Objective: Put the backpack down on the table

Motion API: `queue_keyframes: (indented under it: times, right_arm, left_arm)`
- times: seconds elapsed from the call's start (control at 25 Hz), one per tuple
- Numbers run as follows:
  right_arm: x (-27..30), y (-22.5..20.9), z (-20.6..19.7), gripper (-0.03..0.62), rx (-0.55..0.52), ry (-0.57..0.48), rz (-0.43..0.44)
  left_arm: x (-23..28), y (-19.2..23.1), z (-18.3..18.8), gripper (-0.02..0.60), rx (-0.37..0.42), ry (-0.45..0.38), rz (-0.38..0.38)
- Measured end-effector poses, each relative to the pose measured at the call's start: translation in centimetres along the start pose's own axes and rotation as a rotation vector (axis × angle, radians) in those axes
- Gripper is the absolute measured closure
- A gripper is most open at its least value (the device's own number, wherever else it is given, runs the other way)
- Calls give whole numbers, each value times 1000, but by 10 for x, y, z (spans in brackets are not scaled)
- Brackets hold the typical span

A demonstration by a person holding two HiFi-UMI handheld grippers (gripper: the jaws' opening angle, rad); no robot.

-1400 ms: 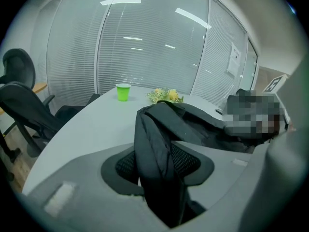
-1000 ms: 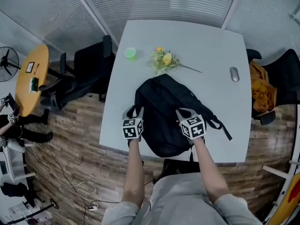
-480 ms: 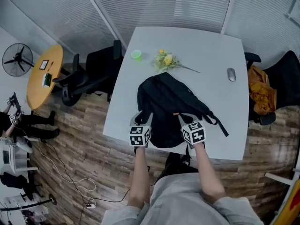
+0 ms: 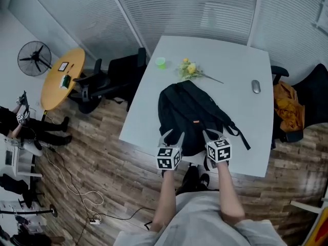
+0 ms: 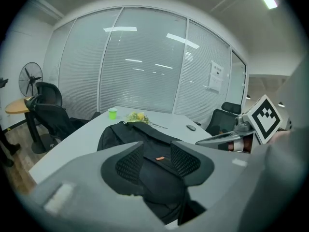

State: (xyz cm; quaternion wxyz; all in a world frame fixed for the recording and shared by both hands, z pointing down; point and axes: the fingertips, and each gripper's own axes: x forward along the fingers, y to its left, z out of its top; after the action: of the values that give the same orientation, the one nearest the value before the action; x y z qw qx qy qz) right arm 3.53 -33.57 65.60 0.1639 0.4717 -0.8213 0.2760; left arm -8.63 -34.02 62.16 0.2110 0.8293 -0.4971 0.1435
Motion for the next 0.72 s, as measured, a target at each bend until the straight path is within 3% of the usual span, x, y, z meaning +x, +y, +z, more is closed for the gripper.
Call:
queue_keyframes:
  times: [0.72]
  right_arm:
    - [-54,36,-44,595,-113,14,54]
  left_arm:
    - [-68,-30,-37,402,22,-39,49]
